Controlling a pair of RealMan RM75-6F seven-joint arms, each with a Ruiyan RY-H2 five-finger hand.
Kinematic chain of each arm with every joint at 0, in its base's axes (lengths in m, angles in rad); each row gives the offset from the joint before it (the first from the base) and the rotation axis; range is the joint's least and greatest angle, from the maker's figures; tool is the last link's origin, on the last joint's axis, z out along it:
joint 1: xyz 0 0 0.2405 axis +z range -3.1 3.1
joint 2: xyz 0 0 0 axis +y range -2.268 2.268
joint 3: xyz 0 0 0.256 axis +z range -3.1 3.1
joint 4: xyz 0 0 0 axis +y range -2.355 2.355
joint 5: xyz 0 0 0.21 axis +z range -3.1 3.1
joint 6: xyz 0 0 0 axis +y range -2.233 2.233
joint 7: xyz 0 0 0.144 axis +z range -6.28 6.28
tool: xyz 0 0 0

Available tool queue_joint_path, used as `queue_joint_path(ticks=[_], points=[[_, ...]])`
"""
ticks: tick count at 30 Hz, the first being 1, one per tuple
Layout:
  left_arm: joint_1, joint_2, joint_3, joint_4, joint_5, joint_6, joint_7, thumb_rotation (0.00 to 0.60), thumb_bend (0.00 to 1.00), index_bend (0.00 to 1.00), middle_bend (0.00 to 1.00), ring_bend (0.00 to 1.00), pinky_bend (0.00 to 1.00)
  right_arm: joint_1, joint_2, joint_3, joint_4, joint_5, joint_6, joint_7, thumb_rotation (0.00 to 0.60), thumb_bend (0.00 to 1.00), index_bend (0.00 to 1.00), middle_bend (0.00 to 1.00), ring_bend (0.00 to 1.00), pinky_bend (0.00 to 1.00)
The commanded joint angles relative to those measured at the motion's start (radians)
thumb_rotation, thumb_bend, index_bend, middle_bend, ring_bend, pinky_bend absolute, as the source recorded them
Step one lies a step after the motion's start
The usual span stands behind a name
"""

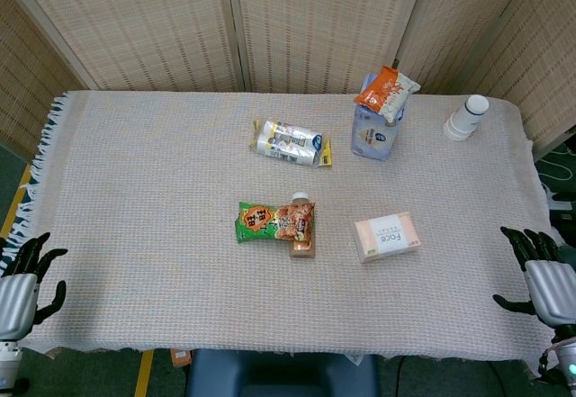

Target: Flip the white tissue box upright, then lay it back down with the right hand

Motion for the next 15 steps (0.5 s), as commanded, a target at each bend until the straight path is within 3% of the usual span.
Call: queue_joint_path(ticks=[1,7,15], points=[[0.001,0.001,0.0,-0.001,0.001,0.001,-0.003,0.6,0.48,0.25,0.0,0.0,0.24,0.082,0.026,0.033,-0.053,0.038,-0.098,-0.088,0.6,0.05,0.0,0.08,0.08,0.0],[0.003,0.009,-0.002,-0.002,0.0,0.004,-0.015,0.6,0.48,0.25,0.0,0.0,0.24,0.278,0.013,0.082,-0.035,0.12,-0.351,-0.237,0.6,0.05,0.0,0.06,0.03,0.0],[0.005,0.013,-0.006,-0.003,-0.006,0.006,-0.017,0.6,0.49,0.25,0.0,0.0,0.24,0.442,-0.098,0.093,0.07,0.162,-0.503,-0.398,0.6,0.05,0.0,0.06,0.0,0.0]])
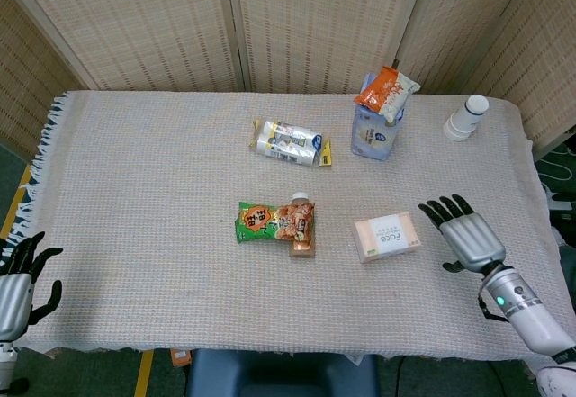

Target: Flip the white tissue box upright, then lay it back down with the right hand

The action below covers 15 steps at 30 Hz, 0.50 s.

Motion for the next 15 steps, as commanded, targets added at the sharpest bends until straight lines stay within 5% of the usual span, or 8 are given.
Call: queue_joint_path(ticks=[1,15], points=[[0.0,0.0,0.0,-0.001,0.001,0.001,0.001,0.6,0.48,0.25,0.0,0.0,0.24,0.076,-0.061,0.013,0.053,0.044,-0.071,-0.061,0.6,0.05,0.0,0.06,0.0,0.0],[0.004,0.006,-0.005,-0.004,-0.003,0.005,-0.009,0.6,0.48,0.25,0.0,0.0,0.24,0.155,-0.186,-0.009,0.129,0.143,-0.135,-0.03,0.6,0.05,0.0,0.06,0.0,0.0]])
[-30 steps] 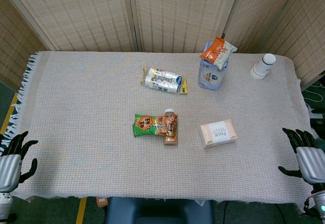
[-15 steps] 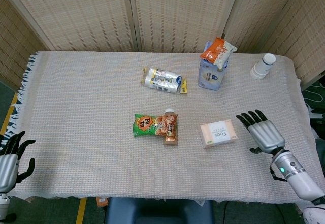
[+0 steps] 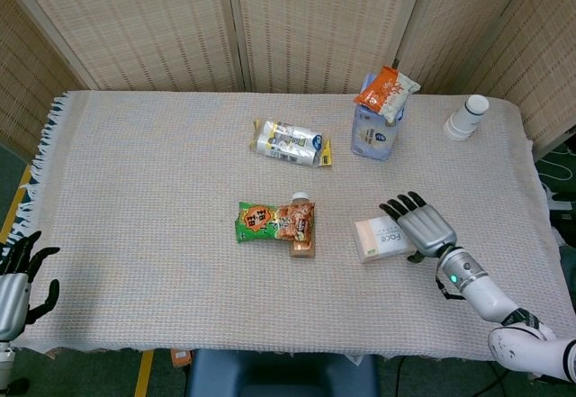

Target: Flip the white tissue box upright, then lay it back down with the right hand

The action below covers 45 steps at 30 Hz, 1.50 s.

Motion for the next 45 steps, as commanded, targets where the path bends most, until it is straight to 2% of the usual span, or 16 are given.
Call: queue_joint_path(ticks=[1,15,20,28,32,45], points=[[0.0,0.0,0.0,0.0,0.001,0.0,0.0,0.6,0.48,0.25,0.0,0.0,0.24,0.011,-0.026,-0.008,0.021,0.013,-0.011,0.024,0.6,0.05,0.0,0.06,0.0,0.0],[0.001,0.003,-0.003,0.001,-0.005,-0.002,-0.009,0.6,0.48,0.25,0.0,0.0,0.24,0.058,-0.139,-0.017,0.092,-0.003,-0.026,0.109,0.6,0.05,0.0,0.06,0.01,0.0],[0.001,0.004,-0.001,0.001,0.0,-0.003,-0.015,0.6,0.49,0.25,0.0,0.0,0.24,0.062,-0.156,-0.026,0.104,-0.005,-0.014,0.116,0.6,0.05,0.04,0.06,0.06,0.0],[-0.003,0.0,0.003,0.003,0.001,-0.015,-0.012,0.6,0.49,0.25,0.0,0.0,0.24,0.069,-0.187,-0.035,0.125,0.011,0.011,0.099,0.6,0.05,0.09,0.21,0.21,0.0],[-0.003,0.0,0.003,0.004,0.001,-0.015,-0.014,0.6,0.49,0.26,0.0,0.0,0.24,0.07,-0.193,-0.036,0.13,0.014,0.014,0.099,0.6,0.05,0.11,0.26,0.22,0.0],[-0.001,0.005,0.002,0.002,0.006,-0.009,-0.028,0.6,0.49,0.26,0.0,0.0,0.24,0.062,-0.215,-0.041,0.159,-0.021,0.056,0.142,0.6,0.05,0.45,0.39,0.26,0.0]])
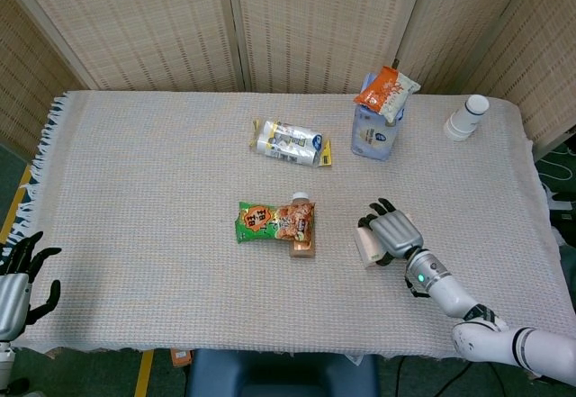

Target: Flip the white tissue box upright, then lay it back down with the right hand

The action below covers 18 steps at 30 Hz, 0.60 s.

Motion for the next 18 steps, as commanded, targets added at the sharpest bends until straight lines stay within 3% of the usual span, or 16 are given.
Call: queue_joint_path(ticks=[1,6,10,13,14,18], points=[[0.0,0.0,0.0,0.0,0.001,0.001,0.001,0.6,0.49,0.26,0.0,0.0,0.24,-0.003,0.002,0.0,0.001,-0.013,0.006,0.021,0.6,0.05,0.48,0.39,0.27,0.0],[0.0,-0.001,0.0,0.0,-0.001,0.0,0.003,0.6,0.48,0.26,0.0,0.0,0.24,-0.018,0.014,0.008,-0.006,-0.046,0.032,0.089,0.6,0.05,0.5,0.4,0.27,0.0],[0.0,0.0,0.002,-0.002,0.0,-0.001,0.006,0.6,0.48,0.26,0.0,0.0,0.24,-0.067,0.029,0.036,-0.022,-0.156,0.13,0.342,0.6,0.05,0.49,0.41,0.27,0.0],[-0.001,-0.001,0.001,-0.002,0.0,-0.002,0.007,0.6,0.48,0.26,0.0,0.0,0.24,-0.132,0.005,0.056,0.029,-0.28,0.288,0.734,0.6,0.06,0.46,0.41,0.27,0.0],[-0.001,-0.002,0.001,-0.002,0.001,-0.002,0.007,0.6,0.48,0.26,0.0,0.0,0.24,-0.156,-0.007,0.056,0.062,-0.313,0.339,0.917,0.6,0.06,0.46,0.41,0.27,0.0],[-0.001,-0.004,0.003,-0.001,0.003,-0.003,0.01,0.6,0.48,0.26,0.0,0.0,0.24,-0.195,-0.013,0.004,0.202,-0.405,0.409,1.493,0.6,0.06,0.45,0.41,0.27,0.0]])
